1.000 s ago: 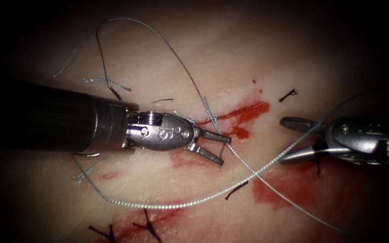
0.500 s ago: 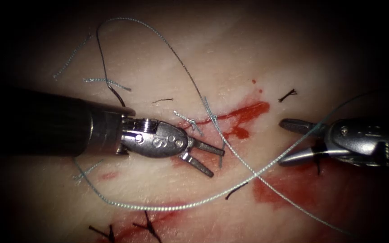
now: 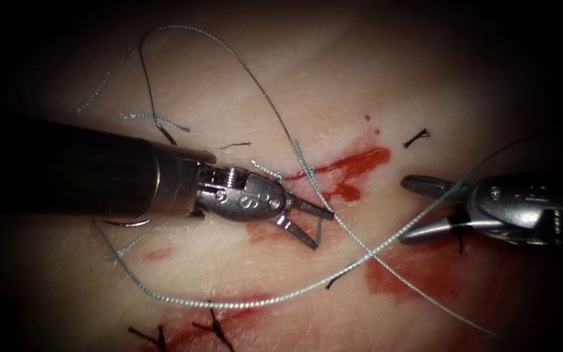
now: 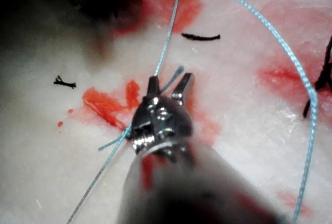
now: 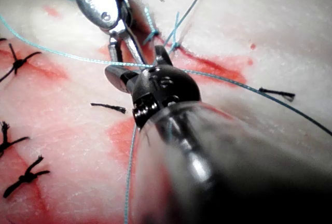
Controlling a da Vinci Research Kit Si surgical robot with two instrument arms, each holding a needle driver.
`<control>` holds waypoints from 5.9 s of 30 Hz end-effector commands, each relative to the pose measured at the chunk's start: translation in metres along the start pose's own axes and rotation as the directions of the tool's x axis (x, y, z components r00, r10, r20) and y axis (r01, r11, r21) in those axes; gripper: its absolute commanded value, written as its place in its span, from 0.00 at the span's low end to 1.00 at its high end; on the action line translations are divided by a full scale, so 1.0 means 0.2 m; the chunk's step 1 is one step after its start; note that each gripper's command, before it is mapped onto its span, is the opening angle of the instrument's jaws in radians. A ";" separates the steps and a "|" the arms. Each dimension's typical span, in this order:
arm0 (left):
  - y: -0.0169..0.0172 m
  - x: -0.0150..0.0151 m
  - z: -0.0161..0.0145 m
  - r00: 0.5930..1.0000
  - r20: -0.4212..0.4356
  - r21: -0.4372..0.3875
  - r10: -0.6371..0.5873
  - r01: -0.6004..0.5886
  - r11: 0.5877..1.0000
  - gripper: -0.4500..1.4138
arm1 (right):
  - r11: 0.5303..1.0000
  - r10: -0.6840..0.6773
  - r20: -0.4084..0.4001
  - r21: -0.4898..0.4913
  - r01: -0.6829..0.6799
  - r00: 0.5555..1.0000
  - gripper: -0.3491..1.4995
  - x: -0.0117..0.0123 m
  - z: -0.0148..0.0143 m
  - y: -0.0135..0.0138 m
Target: Wound Closure
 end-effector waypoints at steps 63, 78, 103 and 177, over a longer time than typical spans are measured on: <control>-0.016 -0.002 -0.040 0.891 -0.180 0.226 -0.416 0.449 0.864 0.00 | 0.853 -0.442 0.033 -0.294 0.432 0.896 0.80 -0.003 0.078 0.019; -0.016 -0.002 -0.040 0.890 -0.184 0.229 -0.418 0.452 0.862 0.00 | 0.870 -0.369 -0.018 -0.359 0.339 0.929 0.85 -0.005 0.094 0.028; -0.016 -0.001 -0.039 0.888 -0.187 0.235 -0.421 0.456 0.858 0.00 | 0.875 -0.349 -0.073 -0.383 0.297 0.934 0.86 0.001 0.103 0.028; -0.023 -0.018 -0.079 0.744 -0.370 0.286 -0.556 0.660 0.695 0.00 | 0.939 -0.282 -0.131 -0.243 0.245 0.950 0.96 -0.004 0.088 0.015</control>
